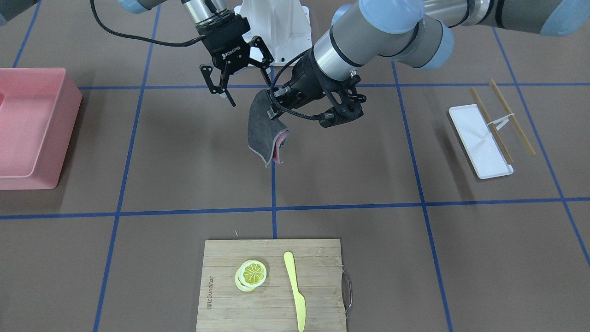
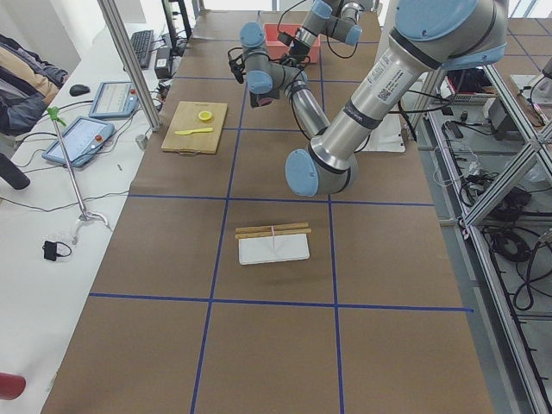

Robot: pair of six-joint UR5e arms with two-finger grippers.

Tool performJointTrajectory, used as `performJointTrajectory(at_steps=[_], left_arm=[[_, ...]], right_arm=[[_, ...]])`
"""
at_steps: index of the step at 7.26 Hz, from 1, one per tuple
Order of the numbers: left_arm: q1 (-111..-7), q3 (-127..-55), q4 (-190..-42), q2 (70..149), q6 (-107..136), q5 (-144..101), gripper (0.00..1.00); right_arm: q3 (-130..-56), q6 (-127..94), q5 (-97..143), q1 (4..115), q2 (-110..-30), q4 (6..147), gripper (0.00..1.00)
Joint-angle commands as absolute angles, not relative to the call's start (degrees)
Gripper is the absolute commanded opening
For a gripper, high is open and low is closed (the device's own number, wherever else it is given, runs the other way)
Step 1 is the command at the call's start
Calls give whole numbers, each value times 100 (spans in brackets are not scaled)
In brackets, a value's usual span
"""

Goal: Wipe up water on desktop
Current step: 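Carry the grey cloth toward the table center while the right gripper approaches, then grasp the cloth with the right gripper and release it from the left gripper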

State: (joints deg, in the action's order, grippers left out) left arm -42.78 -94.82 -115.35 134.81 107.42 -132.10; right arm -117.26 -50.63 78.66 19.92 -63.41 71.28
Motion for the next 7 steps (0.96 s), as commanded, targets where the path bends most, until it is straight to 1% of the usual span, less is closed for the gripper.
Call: performJointTrajectory(at_steps=[1, 4, 5, 6, 7], left_arm=[[-4079, -9632, -11558, 13456, 10916, -13001, 0], [-3973, -9860, -11558, 13421, 11162, -12981, 0], [-3920, -9887, -11558, 13421, 11249, -12973, 0], [-3920, -9879, -11558, 13412, 11241, -12973, 0], [-3920, -9879, -11558, 13412, 11241, -12973, 0]], right_arm=[[-11707, -5071, 7699, 1916, -6337, 7119, 98], [-11698, -5106, 7603, 1881, -6337, 7110, 95], [-11707, -5141, 7594, 1872, -6337, 7102, 86], [-11716, -5194, 7585, 1855, -6337, 7093, 50], [-11742, -5351, 7585, 1837, -6337, 7093, 7]])
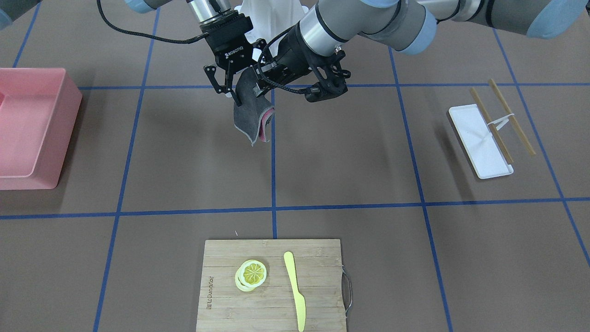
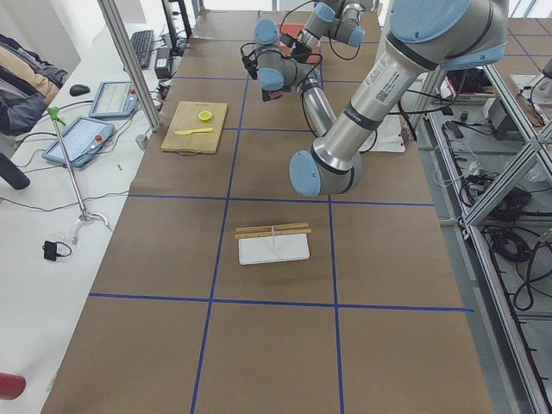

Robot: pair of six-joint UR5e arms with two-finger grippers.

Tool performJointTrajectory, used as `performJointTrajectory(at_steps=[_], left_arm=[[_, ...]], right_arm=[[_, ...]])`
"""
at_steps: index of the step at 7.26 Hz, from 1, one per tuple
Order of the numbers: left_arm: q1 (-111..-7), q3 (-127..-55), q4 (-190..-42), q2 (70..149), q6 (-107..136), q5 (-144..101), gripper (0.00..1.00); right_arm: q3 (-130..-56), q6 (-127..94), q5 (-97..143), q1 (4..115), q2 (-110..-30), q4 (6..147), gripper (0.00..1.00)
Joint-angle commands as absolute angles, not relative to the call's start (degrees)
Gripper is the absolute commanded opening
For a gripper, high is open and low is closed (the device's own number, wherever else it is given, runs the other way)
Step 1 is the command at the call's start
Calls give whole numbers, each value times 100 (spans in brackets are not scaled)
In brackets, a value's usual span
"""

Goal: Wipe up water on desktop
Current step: 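Grasp the cloth with the right gripper and release it from the left gripper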

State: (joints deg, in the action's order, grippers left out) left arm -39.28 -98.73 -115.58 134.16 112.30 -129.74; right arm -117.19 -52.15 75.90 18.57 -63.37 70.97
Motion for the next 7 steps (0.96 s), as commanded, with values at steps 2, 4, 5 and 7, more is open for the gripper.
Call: performJointTrajectory(at_steps=[2, 4, 5, 7], left_arm=[[-3920, -9879, -11558, 13403, 11233, -12981, 0], [-3920, -9905, -11566, 13360, 11163, -12973, 24], [-3981, -9975, -11558, 13342, 11162, -12973, 67], [-4715, -10421, -11575, 13002, 11162, -13025, 96]], right_arm=[[-11803, -5554, 7594, 1811, -6372, 7084, 0], [-11830, -5721, 7602, 1802, -6390, 7084, 0], [-11830, -6026, 7594, 1793, -6364, 7084, 0], [-11752, -7378, 7585, 1688, -6424, 7180, 0]])
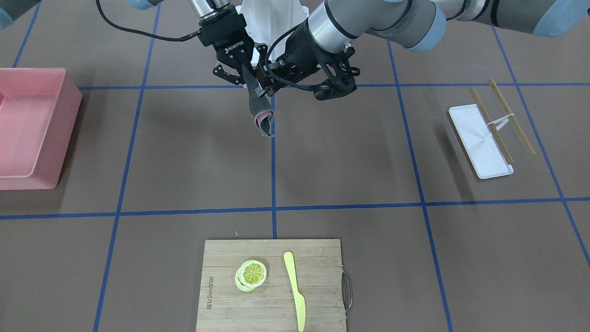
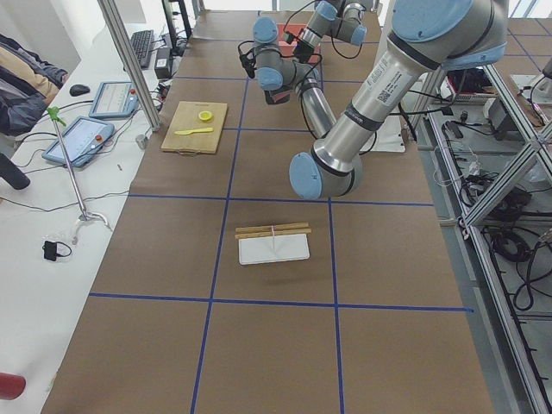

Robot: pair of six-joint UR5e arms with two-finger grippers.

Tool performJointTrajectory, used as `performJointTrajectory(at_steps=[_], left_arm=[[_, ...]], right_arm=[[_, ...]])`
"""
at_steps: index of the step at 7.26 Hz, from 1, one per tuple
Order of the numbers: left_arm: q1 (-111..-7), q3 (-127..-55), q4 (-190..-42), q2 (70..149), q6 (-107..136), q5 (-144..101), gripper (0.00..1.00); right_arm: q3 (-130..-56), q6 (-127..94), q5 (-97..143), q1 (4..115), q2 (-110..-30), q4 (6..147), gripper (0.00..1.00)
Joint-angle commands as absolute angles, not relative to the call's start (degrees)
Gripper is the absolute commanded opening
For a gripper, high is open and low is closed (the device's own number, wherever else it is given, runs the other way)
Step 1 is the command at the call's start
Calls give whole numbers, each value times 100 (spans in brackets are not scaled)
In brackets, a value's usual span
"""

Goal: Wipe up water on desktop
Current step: 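Grasp the cloth with the right gripper and release it from the left gripper, then wipe the cloth across the table with the right gripper while the left withdraws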

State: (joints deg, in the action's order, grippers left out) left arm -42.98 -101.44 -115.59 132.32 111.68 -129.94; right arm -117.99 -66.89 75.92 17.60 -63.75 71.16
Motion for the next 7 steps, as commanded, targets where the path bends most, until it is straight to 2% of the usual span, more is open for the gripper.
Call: performJointTrajectory(at_steps=[1, 4, 7], left_arm=[[-5085, -10528, -11593, 12808, 11153, -13060, 96], [-5440, -10477, -11575, 12236, 10366, -13061, 97], [-5537, -10257, -11575, 12234, 10031, -13017, 97]], right_arm=[[-11603, -7687, 7628, 1653, -6521, 7198, 0], [-11435, -8605, 9254, 2071, -6766, 8389, 0], [-11487, -7748, 11211, 3372, -7889, 8411, 0]])
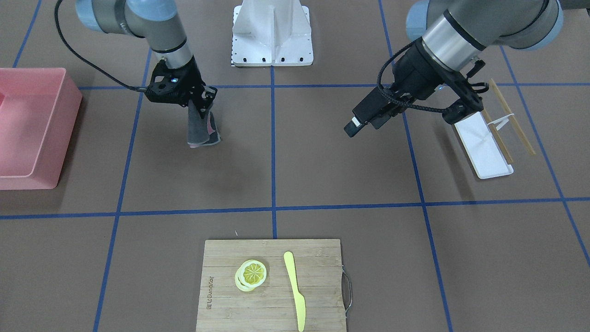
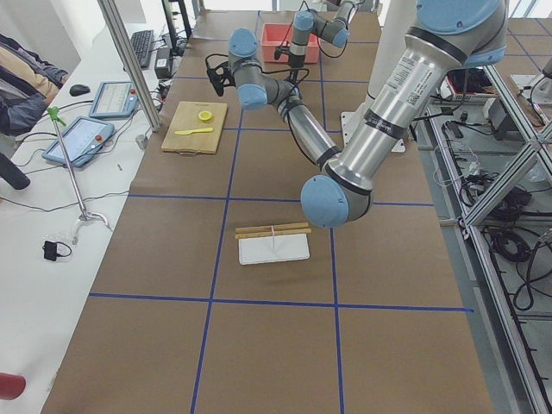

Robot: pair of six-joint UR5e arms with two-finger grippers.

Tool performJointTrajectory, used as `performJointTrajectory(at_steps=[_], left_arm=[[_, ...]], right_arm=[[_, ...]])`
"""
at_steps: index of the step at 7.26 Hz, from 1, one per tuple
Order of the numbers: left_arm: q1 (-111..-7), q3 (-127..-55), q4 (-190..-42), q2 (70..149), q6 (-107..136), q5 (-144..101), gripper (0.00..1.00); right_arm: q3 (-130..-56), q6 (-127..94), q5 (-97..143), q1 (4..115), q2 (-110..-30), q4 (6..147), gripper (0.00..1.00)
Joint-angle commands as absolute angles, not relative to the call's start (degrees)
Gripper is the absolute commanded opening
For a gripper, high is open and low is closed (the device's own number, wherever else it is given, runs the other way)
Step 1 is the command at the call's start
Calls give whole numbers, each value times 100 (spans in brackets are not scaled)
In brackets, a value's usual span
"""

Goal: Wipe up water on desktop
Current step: 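Wipe the cloth across the table with the right gripper while the left withdraws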

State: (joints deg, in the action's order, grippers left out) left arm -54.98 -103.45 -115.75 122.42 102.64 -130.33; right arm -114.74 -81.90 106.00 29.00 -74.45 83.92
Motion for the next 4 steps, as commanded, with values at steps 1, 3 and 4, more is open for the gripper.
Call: performJointTrajectory(at_steps=[1, 3, 4], left_arm=[[-5572, -10187, -11575, 12217, 9880, -13017, 97], [-5625, -10134, -11584, 12217, 9861, -13008, 97], [-5651, -10090, -11584, 12217, 9870, -13017, 97]], right_arm=[[-11461, -7665, 11311, 3436, -7849, 8429, 0], [-10841, -7734, 11312, 3218, -6843, 8446, 0], [-10541, -7856, 11320, 3121, -6333, 8446, 0]])
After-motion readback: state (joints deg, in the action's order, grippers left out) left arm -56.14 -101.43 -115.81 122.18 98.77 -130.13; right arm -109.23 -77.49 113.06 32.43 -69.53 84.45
